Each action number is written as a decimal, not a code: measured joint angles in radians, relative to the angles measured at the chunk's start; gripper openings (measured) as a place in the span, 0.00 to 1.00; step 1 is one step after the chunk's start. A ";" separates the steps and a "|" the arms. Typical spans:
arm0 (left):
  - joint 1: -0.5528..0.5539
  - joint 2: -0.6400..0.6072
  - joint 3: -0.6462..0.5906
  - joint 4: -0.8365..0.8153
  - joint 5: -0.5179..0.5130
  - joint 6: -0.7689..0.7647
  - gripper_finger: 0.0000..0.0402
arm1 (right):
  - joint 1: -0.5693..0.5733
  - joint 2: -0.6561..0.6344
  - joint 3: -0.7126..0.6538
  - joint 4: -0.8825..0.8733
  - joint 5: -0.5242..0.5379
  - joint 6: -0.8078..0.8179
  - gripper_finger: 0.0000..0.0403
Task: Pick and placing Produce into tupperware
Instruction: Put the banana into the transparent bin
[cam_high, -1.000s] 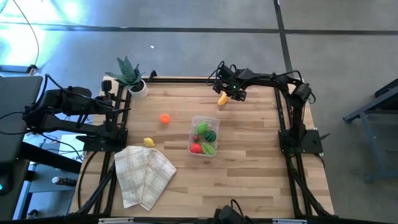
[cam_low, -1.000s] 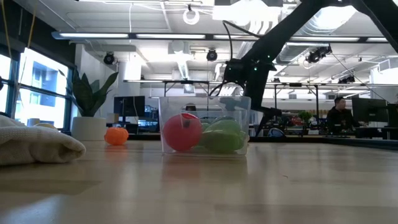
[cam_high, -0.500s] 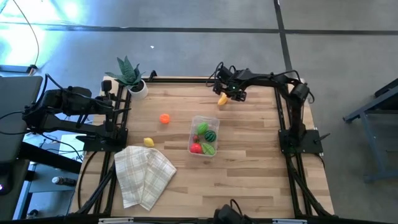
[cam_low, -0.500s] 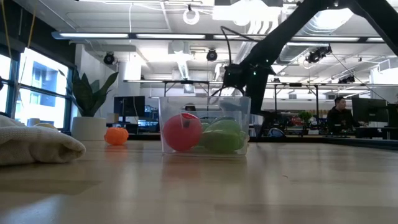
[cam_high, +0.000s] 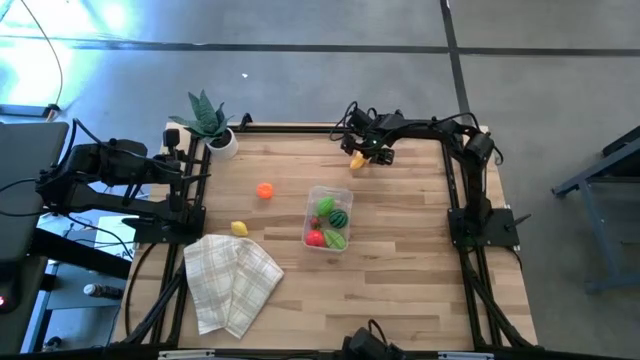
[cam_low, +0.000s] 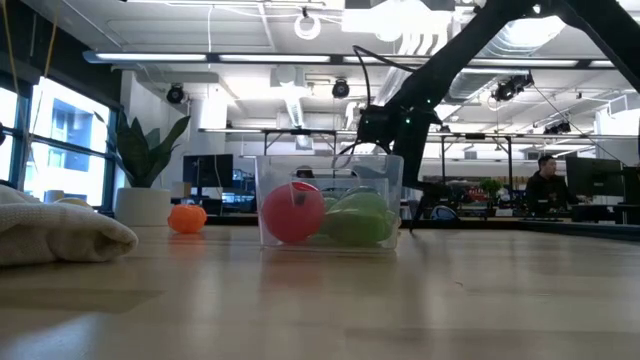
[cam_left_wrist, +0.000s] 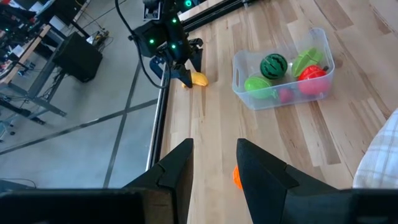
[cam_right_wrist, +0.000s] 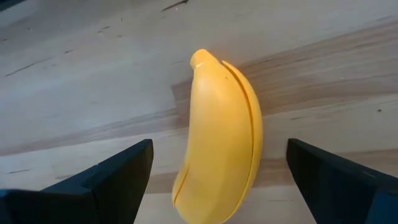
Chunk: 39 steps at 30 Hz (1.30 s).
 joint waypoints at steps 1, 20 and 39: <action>0.000 0.000 0.000 0.000 0.000 0.000 0.28 | 0.000 0.000 0.000 -0.001 0.002 -0.003 0.89; 0.000 0.000 0.000 0.000 0.000 0.000 0.28 | -0.001 0.001 0.000 -0.019 0.015 0.002 0.73; 0.000 0.000 0.000 0.000 0.000 0.000 0.28 | 0.002 0.014 0.001 -0.021 0.010 0.020 0.61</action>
